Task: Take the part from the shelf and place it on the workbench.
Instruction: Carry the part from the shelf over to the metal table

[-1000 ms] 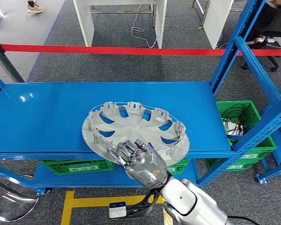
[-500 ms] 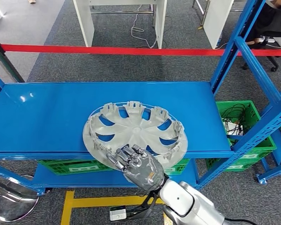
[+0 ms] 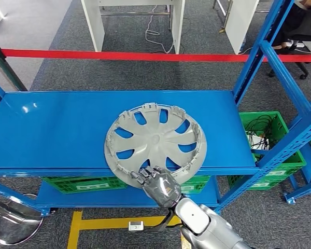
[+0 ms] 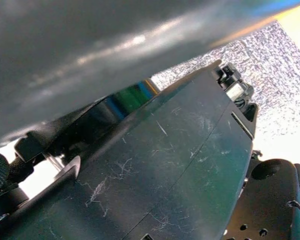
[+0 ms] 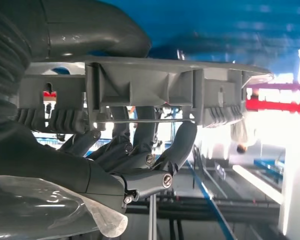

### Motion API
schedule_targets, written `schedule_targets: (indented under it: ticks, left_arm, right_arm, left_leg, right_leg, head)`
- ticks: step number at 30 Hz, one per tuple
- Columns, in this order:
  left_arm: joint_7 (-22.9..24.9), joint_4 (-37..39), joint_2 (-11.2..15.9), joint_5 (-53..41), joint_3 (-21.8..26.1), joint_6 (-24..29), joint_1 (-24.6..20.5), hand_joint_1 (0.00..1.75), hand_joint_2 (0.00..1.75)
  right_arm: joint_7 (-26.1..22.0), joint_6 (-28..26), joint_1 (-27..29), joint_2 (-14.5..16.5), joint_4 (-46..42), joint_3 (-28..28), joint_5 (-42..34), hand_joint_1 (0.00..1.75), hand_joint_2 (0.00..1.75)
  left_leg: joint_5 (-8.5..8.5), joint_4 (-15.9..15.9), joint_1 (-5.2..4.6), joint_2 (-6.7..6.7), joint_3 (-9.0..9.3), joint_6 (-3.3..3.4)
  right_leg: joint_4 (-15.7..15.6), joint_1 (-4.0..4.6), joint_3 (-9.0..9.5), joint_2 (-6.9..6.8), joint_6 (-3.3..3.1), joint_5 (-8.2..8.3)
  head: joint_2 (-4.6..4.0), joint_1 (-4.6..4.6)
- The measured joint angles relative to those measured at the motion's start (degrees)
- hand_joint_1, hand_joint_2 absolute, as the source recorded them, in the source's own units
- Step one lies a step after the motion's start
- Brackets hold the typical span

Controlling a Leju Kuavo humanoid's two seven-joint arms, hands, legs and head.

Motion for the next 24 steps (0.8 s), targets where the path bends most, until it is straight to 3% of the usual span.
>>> schedule_targets:
  ticks: [6,7,10,11,12,24]
  left_arm:
    - [0.14,0.00,0.00,-0.04,-0.03,0.00,-0.01,0.00,0.00]
    - [0.16,0.00,0.00,-0.04,-0.03,0.00,-0.02,0.00,0.00]
    - [0.17,0.00,0.00,-0.04,-0.03,0.00,-0.02,0.00,0.00]
    - [0.17,0.00,0.00,-0.04,-0.03,0.00,-0.02,0.00,0.00]
    - [0.17,0.00,0.00,-0.04,-0.03,0.01,-0.02,0.00,0.00]
    - [0.16,0.00,0.00,0.12,-0.03,0.11,0.00,0.00,0.00]
  right_arm:
    - [0.85,-0.04,-1.11,1.21,4.46,-0.82,-0.31,1.66,1.75]
    - [0.92,-0.06,-1.23,1.34,4.79,-0.97,-0.31,1.50,1.75]
    - [1.13,-0.10,-1.43,1.69,5.42,-1.40,-0.22,0.34,1.75]
    - [1.21,-0.11,-1.40,1.80,5.53,-1.59,-0.09,0.07,1.75]
    - [1.27,-0.12,-1.32,1.90,5.60,-1.82,0.07,0.00,1.75]
    - [1.32,-0.12,0.68,2.68,4.03,-4.80,2.01,0.00,1.75]
  left_leg:
    - [0.00,0.00,0.00,-0.01,0.00,0.00]
    - [0.00,0.00,0.00,-0.01,0.01,0.00]
    - [0.00,0.00,0.00,-0.01,0.01,0.00]
    - [0.00,0.00,0.00,-0.01,0.01,0.00]
    - [0.00,0.00,0.00,-0.01,0.01,0.00]
    - [0.00,0.00,0.00,0.00,0.00,0.00]
  right_leg:
    - [0.00,0.00,0.00,-0.01,0.00,0.00]
    - [0.00,0.00,0.00,-0.01,0.00,0.00]
    - [0.00,0.00,0.00,-0.01,0.00,0.00]
    - [0.00,0.00,0.00,-0.01,0.00,0.00]
    - [0.00,0.00,0.00,-0.01,0.00,0.00]
    - [0.00,0.00,-0.01,-0.01,0.00,0.00]
  head:
    - [0.00,-0.01]
    - [0.00,-0.01]
    - [0.00,-0.01]
    - [0.00,-0.01]
    - [0.00,-0.01]
    - [0.00,-0.01]
